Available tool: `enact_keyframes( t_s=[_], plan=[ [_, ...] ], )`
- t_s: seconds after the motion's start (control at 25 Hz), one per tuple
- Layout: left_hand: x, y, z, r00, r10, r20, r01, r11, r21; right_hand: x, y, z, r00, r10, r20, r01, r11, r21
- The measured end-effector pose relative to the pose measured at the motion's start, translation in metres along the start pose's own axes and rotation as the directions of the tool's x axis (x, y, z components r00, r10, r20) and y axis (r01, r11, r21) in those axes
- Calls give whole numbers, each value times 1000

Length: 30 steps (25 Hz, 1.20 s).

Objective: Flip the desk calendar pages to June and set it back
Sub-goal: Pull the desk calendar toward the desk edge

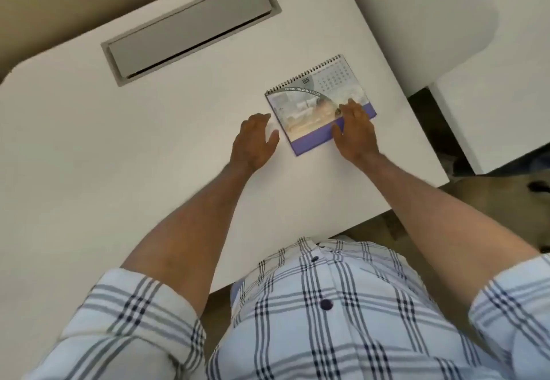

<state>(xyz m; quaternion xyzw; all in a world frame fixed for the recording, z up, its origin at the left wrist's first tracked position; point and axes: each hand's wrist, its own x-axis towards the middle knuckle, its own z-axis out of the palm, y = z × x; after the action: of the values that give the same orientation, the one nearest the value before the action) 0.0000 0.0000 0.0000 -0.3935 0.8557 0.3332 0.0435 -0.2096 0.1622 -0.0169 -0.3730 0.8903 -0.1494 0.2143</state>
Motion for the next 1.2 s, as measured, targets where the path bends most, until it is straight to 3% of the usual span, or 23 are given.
enact_keyframes(
  t_s=[0.12, 0.28, 0.4, 0.6, 0.8, 0.92, 1.08, 1.2],
  plan=[
    [22, 22, 4, 975, -203, 94, 219, 951, -217, 16, 23, -11, 979, 201, -36, -195, 972, 128],
    [36, 37, 9, 871, -408, 273, 489, 669, -560, 25, 37, -9, 937, 343, -64, -325, 925, 198],
    [39, 38, 7, 847, -423, 323, 514, 494, -701, 33, 41, -9, 924, 377, -57, -355, 905, 233],
    [45, 39, 9, 792, -416, 448, 580, 283, -764, 48, 41, -10, 881, 474, 13, -452, 831, 323],
    [49, 41, 5, 773, -414, 481, 604, 248, -757, 57, 41, -24, 847, 515, 131, -505, 705, 497],
    [47, 38, 1, 774, -431, 465, 597, 251, -762, 48, 37, -26, 847, 502, 177, -480, 577, 660],
    [36, 21, -11, 781, -531, 330, 491, 194, -849, 22, 12, -25, 862, 473, 182, -424, 478, 769],
    [22, -2, -29, 771, -605, 197, 400, 220, -890, -5, -12, -17, 892, 387, 235, -403, 444, 800]
  ],
)
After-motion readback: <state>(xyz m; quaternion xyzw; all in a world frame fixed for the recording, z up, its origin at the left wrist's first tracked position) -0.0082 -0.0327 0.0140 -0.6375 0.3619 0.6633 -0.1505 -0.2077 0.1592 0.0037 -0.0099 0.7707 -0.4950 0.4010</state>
